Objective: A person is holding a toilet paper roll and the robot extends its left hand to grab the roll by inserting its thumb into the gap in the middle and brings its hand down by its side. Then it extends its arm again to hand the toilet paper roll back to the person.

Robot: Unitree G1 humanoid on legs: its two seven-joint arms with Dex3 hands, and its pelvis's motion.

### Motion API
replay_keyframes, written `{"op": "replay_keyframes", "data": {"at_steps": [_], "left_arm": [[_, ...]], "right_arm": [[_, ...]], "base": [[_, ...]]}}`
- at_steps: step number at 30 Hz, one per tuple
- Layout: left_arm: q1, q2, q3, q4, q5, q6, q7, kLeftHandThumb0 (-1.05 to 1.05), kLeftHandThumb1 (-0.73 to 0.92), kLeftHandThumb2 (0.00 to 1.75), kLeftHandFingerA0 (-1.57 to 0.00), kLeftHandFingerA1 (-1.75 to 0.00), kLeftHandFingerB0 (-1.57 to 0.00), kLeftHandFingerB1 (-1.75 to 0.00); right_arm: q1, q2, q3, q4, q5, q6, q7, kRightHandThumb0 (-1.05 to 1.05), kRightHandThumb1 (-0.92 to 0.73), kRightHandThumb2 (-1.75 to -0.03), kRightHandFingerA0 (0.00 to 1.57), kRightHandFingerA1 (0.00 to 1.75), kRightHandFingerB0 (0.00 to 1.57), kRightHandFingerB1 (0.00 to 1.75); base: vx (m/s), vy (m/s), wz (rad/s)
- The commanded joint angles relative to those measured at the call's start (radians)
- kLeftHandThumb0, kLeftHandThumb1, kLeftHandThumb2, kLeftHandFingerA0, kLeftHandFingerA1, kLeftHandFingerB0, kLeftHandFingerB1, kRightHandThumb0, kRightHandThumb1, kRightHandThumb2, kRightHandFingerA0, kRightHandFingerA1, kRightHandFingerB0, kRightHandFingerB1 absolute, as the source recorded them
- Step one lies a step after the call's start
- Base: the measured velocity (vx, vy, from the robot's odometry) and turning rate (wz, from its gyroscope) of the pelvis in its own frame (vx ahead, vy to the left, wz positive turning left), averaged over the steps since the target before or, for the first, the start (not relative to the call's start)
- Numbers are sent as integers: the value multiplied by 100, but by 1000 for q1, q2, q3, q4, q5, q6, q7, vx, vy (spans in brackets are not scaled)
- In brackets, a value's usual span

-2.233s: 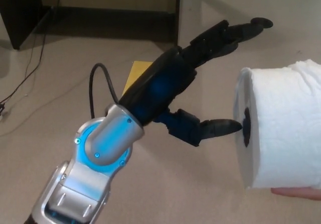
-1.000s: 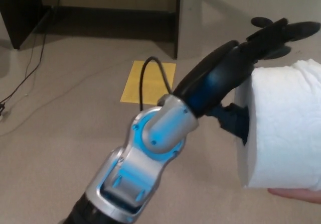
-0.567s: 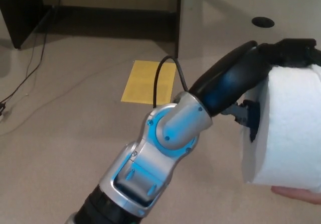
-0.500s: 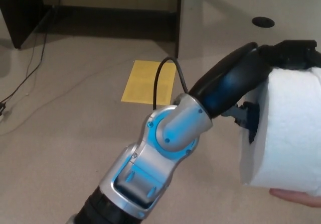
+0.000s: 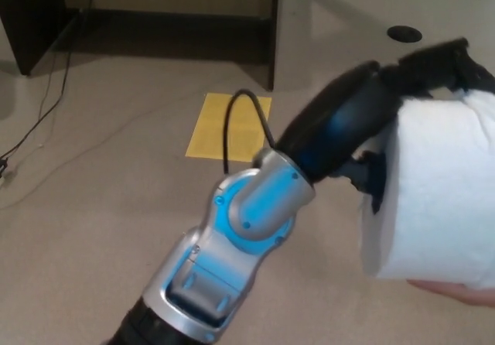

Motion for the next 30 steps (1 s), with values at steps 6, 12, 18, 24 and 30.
{"op": "replay_keyframes", "data": {"at_steps": [6, 12, 18, 24, 30], "left_arm": [[-97, 94, 240, -51, -90, -20, -3, -7, 72, 89, -101, -142, -78, -113], [-46, 221, 398, -109, -179, 22, -52, -13, 79, 74, -97, -139, -77, -118], [157, 359, 595, -113, -261, 7, -79, -4, 75, 85, -107, -138, -80, -118], [355, 445, 692, 6, -214, -206, -43, -8, 78, 78, -95, -149, -74, -125], [558, 474, 735, 214, -121, -476, 52, 4, 70, 86, -93, -142, -74, -122]], "right_arm": [[-2, 0, -7, 8, 7, 6, 13, -40, -67, -62, 77, 87, 35, 33], [-2, 4, -7, 9, 7, 6, 19, -40, -68, -62, 76, 86, 35, 33], [-3, -6, -9, 10, 7, 7, 19, -41, -68, -62, 76, 84, 34, 33], [-9, -5, -11, 10, 8, 13, 24, -40, -68, -61, 74, 79, 35, 33], [-8, 3, -6, 13, 2, 10, 11, -40, -68, -62, 75, 84, 35, 33]], "base": [[0, 0, 0], [0, 0, 0], [0, 0, 0], [0, 0, 1], [0, 0, 0]]}}
